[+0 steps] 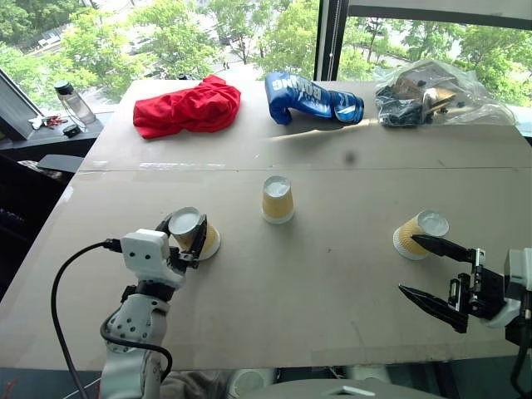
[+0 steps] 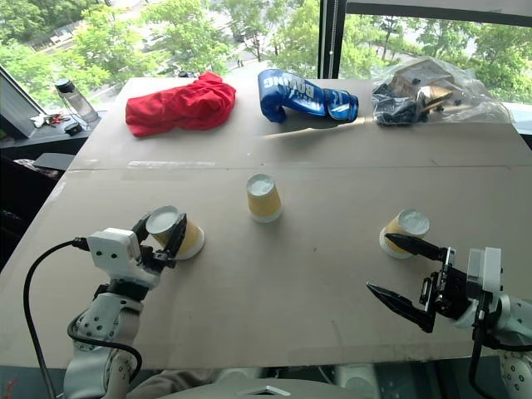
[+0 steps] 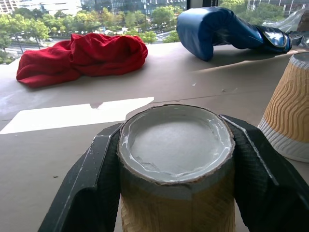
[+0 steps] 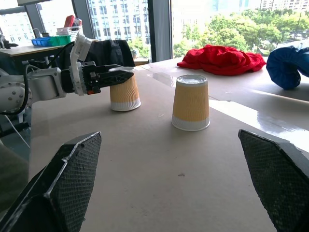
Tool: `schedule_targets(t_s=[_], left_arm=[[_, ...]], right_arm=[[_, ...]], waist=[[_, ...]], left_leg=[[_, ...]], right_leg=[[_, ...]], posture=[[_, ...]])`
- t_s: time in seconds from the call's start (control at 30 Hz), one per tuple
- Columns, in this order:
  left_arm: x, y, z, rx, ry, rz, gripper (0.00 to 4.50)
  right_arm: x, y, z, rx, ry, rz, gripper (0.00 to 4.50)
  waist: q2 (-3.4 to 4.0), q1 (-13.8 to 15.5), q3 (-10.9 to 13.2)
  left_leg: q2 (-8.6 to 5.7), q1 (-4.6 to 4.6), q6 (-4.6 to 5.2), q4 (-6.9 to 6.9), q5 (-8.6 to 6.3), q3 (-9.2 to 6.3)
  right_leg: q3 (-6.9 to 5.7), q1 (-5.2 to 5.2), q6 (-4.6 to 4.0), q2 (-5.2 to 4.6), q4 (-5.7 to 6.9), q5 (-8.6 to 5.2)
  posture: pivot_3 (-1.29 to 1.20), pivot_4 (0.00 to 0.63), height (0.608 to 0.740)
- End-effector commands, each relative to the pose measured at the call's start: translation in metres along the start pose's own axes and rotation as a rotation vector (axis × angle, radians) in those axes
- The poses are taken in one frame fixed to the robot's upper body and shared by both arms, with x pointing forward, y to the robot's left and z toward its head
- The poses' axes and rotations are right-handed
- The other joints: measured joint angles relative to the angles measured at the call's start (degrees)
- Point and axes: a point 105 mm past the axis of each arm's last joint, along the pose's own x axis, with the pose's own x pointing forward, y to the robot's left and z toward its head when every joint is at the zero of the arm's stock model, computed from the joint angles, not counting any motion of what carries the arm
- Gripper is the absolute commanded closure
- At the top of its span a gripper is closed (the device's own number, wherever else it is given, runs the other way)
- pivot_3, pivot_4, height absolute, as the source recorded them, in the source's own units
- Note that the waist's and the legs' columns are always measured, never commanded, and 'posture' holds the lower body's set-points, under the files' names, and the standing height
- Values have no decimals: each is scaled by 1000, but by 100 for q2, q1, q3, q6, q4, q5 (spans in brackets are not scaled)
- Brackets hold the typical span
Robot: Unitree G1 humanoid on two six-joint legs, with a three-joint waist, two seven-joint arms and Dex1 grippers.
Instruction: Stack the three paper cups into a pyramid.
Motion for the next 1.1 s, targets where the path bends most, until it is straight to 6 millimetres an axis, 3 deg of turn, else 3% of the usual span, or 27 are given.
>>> schedule_targets(t_s=[0.03, 0.17, 0.3, 0.53, 0.73, 0.97, 1.1], left_arm=[[3, -14, 16, -4, -69, -112, 2094], [9, -34, 22, -32, -91, -251, 2094], [21, -72, 27, -65, -115, -493, 2094], [31, -120, 24, -118, -103, -817, 2094], [52, -148, 24, -106, -105, -935, 2094], [75, -203, 32, -44, -93, -1097, 2094], [88, -221, 37, 6, -111, -1108, 2094]], right_arm=[[1, 2, 7, -29, -20, 10, 0], [0, 2, 8, -32, -16, 3, 0], [1, 3, 8, -32, -13, -3, 0], [1, 4, 10, -41, -7, -22, 0], [0, 3, 12, -49, -4, -43, 0], [-7, -2, 15, -76, 5, -98, 0], [-12, -7, 15, -79, 8, -144, 0]], waist=[[0, -1, 0], [0, 8, 0], [5, 8, -3], [11, -10, -6], [12, -2, -6], [11, -6, -6], [12, -6, -5]], left_leg=[[0, 0, 0, 0, 0, 0], [0, -1, 0, 0, 0, 0], [-1, -1, -1, 3, 0, -1], [-1, 1, 0, 7, 0, 4], [-5, 0, 0, 23, 1, 2], [-10, -1, 1, 28, 1, 3], [-11, -1, 2, 29, 1, 2]], right_leg=[[0, 0, 0, 0, 0, 0], [0, 0, 0, -1, 0, 0], [-2, 1, -1, 5, 2, 1], [3, 1, 4, 23, 7, 4], [2, 2, 5, 26, 21, 4], [3, 3, 24, 28, 27, 14], [5, 2, 25, 31, 29, 14]], posture=[[0, 150, 737], [0, 150, 737], [0, 150, 737], [0, 150, 737], [0, 150, 737], [0, 150, 737], [0, 150, 737]])
